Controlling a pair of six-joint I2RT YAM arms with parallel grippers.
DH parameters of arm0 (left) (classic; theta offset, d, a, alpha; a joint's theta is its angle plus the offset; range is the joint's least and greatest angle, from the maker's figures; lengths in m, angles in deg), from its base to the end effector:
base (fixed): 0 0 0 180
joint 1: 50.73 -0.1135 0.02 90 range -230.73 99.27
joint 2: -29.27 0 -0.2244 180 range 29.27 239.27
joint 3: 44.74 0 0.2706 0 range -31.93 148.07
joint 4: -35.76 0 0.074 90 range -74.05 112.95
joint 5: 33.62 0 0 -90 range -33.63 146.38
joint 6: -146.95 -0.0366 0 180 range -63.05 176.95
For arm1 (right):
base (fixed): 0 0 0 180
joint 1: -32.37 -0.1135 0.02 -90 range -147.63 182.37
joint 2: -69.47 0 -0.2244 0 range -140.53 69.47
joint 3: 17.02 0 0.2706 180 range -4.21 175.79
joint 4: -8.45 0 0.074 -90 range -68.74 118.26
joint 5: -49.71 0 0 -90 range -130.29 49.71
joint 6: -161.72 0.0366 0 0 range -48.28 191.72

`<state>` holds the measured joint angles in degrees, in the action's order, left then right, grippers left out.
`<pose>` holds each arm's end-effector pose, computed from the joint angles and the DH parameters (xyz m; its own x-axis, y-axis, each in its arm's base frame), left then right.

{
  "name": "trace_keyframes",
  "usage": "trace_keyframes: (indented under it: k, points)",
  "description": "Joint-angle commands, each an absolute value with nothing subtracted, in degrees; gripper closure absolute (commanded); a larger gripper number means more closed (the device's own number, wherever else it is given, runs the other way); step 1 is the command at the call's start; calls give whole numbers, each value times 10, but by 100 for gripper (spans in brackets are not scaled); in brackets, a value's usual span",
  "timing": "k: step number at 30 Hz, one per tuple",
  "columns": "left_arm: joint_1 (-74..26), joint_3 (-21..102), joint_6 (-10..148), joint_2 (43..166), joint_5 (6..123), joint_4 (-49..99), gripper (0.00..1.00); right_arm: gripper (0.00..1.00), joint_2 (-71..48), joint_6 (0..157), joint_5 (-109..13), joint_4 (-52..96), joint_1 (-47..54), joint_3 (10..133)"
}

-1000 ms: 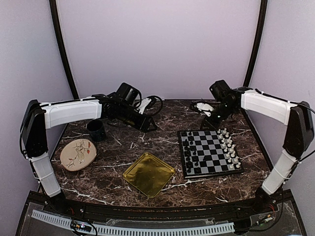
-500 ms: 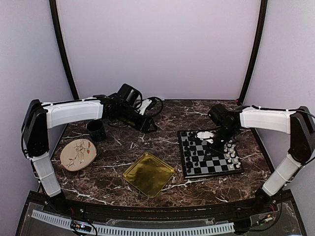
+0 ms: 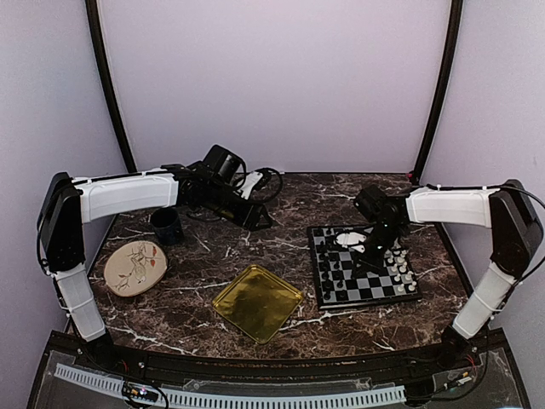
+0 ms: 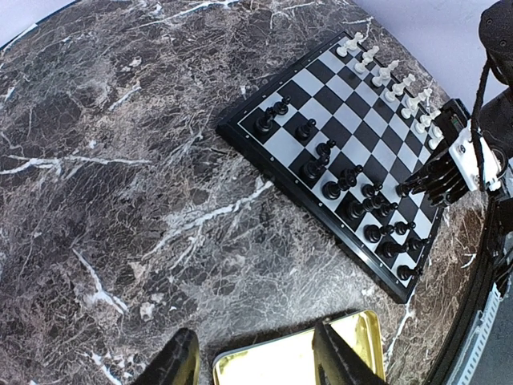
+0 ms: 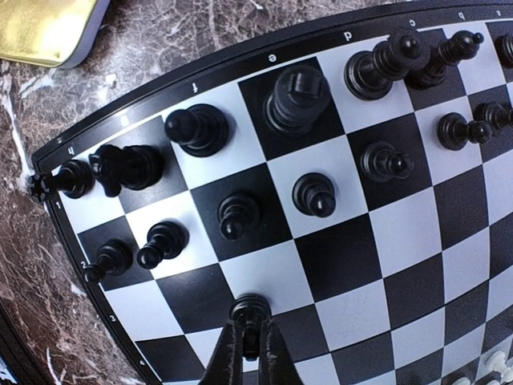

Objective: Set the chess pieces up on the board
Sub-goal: Pick up the knight from the chessboard, then place the knight at g8.

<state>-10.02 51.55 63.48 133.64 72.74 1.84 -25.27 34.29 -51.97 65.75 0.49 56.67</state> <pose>0.3152 -0.2848 0.2198 -0.5931 0.3664 -0.7169 0.7217 0.6366 -0.2718 0.2621 0.1717 0.1324 -0.3250 -0.9031 -0.2809 -0.9438 0.3288 0.0347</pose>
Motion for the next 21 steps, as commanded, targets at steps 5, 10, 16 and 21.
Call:
trace_keyframes:
  k: [5, 10, 16, 21]
  points:
    - [-102, 532, 634, 1336, 739, 10, 49, 100, -263, 342, -514, 684, 0, 651]
    - [-102, 532, 634, 1334, 739, 10, 49, 100, -304, 358, -500, 687, 1, 739]
    - [-102, 534, 633, 1332, 737, 8, 50, 100, -376, 388, -478, 666, 1, 830]
    - [-102, 535, 631, 1332, 736, 5, 49, 100, -424, 402, -489, 665, 0, 879]
